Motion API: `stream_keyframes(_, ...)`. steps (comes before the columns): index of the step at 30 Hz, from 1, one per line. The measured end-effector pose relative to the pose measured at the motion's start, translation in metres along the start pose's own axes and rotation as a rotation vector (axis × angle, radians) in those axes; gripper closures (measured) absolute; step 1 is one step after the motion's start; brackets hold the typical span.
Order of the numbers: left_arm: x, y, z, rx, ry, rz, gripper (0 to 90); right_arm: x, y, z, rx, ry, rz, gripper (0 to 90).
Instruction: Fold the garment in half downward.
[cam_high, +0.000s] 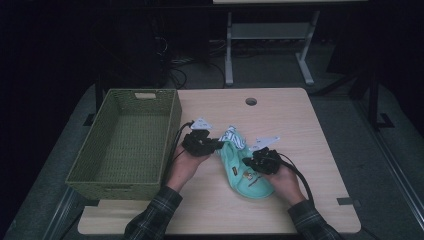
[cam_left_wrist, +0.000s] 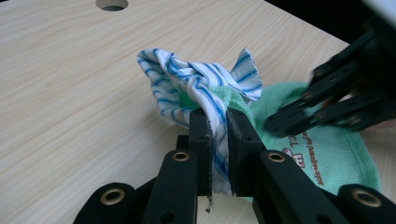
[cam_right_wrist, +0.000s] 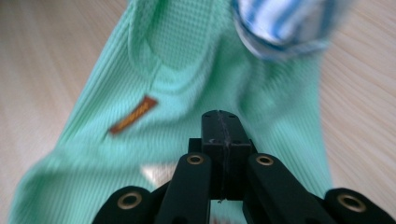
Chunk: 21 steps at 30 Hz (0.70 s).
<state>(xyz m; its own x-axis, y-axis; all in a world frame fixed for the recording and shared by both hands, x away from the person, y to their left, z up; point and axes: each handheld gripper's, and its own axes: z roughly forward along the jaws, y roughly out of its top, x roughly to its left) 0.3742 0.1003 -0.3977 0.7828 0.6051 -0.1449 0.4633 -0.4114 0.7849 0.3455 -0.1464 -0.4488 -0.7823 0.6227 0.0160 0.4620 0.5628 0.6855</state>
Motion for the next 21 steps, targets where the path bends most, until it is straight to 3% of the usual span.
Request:
stream_keyframes(12, 0.000, 0.000, -0.001, -0.001, 0.040, -0.001, 81.3, 0.002, -0.050, -0.044, 0.033, 0.002, 0.020, 89.6)
stream_keyframes(21, 0.000, -0.001, -0.001, 0.014, 0.057, 0.015, 81.2, 0.003, -0.066, -0.051, 0.062, 0.017, 0.038, 89.6)
